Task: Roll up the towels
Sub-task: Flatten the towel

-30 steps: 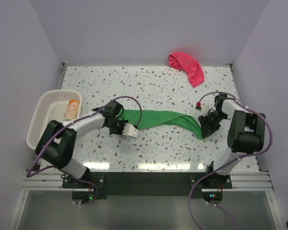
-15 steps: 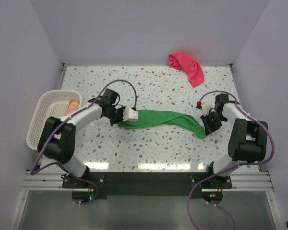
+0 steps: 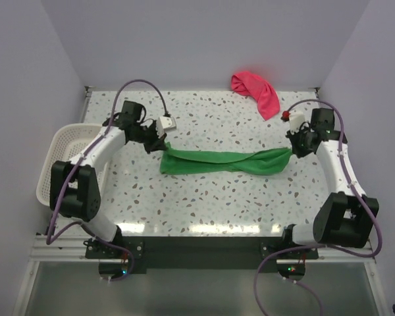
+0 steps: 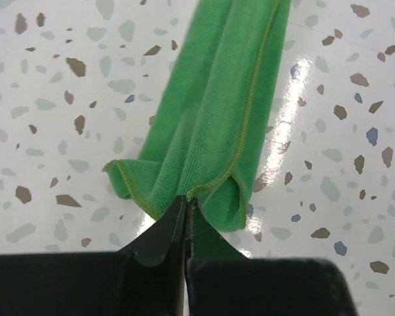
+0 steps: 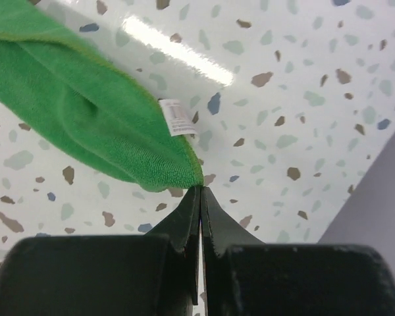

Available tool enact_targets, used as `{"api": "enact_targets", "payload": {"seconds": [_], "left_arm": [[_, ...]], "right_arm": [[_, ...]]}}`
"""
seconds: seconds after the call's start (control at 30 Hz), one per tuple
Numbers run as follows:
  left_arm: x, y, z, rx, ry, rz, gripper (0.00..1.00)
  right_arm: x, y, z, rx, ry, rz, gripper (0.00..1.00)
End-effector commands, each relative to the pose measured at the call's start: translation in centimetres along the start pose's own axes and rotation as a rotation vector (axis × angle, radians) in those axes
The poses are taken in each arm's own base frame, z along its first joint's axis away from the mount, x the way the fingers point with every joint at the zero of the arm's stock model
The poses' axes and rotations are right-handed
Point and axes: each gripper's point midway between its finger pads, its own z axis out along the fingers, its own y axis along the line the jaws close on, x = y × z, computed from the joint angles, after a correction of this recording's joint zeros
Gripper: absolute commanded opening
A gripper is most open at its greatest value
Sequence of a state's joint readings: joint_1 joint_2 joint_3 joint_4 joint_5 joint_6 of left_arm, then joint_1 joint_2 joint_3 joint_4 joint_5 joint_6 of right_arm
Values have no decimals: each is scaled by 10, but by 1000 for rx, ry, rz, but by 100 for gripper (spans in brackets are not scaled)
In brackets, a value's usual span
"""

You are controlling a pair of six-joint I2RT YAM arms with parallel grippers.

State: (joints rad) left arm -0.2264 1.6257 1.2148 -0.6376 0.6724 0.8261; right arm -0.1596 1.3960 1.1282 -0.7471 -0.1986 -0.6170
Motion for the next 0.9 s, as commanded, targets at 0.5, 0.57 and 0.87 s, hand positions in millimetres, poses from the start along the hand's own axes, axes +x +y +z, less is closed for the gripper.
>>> {"api": "enact_targets", "payload": {"seconds": [0.5, 0.57, 0.87], "left_arm": [[-41, 64, -64, -171, -253, -252, 0], [-34, 62, -60, -165, -242, -252, 0], [-21, 57, -50, -144, -218, -259, 0]], "right_arm": [[-46, -12, -21, -80, -85, 14, 15], [-35, 0, -7, -153, -43, 47, 33], [-6, 25, 62, -171, 81, 149, 52]]}}
